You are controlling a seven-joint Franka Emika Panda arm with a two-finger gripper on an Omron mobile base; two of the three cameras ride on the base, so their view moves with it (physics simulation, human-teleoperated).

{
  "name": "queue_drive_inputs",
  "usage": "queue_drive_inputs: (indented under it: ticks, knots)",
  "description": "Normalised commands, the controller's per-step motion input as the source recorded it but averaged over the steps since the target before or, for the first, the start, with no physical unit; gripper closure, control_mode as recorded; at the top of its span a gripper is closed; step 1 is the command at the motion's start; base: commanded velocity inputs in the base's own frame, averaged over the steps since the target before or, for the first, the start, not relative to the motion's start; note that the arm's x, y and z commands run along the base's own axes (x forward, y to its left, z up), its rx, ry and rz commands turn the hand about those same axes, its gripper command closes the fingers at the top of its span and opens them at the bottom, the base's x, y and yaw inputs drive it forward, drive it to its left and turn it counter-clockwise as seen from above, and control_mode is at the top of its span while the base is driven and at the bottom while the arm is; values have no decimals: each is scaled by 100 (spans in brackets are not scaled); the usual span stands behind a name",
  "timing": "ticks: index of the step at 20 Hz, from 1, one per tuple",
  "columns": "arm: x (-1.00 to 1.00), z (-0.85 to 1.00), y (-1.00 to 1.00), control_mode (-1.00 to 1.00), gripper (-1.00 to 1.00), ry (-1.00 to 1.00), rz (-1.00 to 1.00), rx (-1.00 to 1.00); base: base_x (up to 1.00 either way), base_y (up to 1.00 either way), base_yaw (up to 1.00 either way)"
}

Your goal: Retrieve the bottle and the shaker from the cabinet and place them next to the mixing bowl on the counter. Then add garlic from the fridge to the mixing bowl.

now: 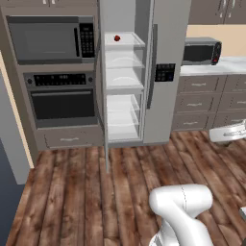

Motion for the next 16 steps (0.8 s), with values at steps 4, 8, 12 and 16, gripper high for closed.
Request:
queue_drive_inputs:
  ticks: [4, 8, 12, 16]
  knots:
    - [0, 0, 0, 100, 100, 0, 0, 0, -100, 1, 5]
    - [0, 0, 0, 100, 100, 0, 0, 0, -100, 0, 4]
    - [0, 0, 0, 100, 100, 0, 0, 0, -100, 0, 4]
    - [0, 0, 0, 100, 100, 0, 0, 0, -100, 0, 5]
